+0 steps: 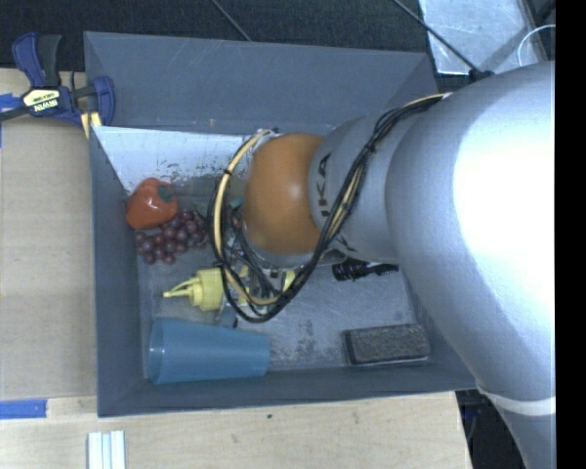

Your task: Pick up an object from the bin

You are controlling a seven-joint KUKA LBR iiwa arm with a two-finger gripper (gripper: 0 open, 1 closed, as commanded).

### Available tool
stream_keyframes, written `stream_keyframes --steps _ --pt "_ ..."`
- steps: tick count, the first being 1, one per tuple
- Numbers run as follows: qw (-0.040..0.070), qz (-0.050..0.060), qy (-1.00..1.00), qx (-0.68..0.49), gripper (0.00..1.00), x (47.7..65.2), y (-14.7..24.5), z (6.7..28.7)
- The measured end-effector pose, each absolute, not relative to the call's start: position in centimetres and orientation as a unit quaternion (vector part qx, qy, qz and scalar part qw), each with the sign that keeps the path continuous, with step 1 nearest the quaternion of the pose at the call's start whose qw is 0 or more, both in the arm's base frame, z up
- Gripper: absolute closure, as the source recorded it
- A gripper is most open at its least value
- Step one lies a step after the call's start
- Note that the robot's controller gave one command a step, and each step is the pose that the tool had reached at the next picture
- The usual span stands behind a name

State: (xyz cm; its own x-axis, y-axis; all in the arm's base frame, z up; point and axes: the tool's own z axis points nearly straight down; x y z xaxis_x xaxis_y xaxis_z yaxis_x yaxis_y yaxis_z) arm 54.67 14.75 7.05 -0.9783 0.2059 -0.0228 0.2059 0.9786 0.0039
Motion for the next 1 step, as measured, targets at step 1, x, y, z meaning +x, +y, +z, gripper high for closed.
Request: stream_keyframes --steps 1 --pt "0.011 0.004 0.997 0.071 1.0 55.69 13.31 7.03"
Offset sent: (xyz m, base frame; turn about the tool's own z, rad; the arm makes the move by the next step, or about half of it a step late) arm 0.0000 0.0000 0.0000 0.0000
